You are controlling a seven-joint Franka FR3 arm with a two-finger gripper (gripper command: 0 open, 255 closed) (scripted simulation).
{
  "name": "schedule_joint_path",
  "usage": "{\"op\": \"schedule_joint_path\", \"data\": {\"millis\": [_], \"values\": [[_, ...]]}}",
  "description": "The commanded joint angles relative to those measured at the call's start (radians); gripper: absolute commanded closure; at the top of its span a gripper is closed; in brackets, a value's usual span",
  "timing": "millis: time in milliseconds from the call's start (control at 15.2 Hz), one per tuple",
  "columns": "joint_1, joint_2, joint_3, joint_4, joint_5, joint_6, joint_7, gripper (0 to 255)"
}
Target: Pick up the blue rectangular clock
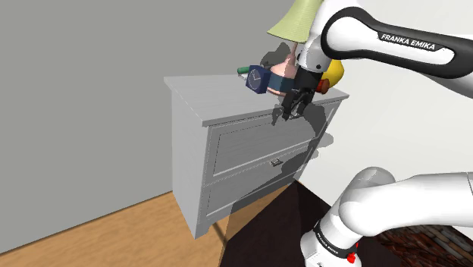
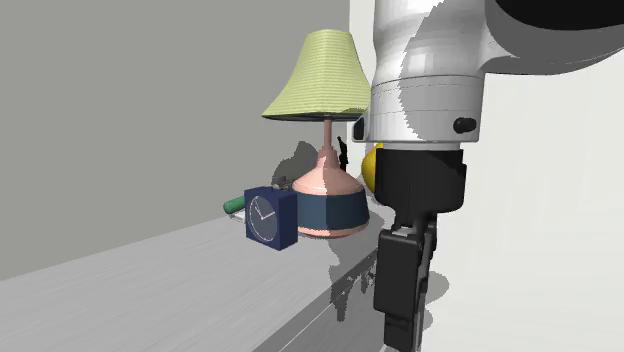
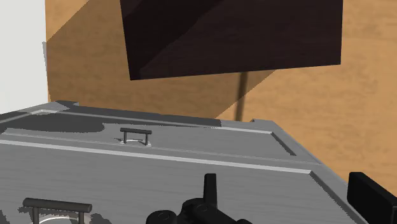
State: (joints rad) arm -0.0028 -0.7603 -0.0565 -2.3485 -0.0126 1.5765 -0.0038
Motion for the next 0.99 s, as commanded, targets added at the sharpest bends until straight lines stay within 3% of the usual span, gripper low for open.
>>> {"op": "schedule_joint_path", "data": {"millis": [0,462,924], "values": [[0.0,0.0,0.0,0.0,0.0,0.0,0.0,0],[-0.005,0.27,-0.061,0.242,-0.028,0.029,-0.079,0],[-0.011,0.544,-0.114,0.546,-0.019,0.001,-0.163,0]]}}
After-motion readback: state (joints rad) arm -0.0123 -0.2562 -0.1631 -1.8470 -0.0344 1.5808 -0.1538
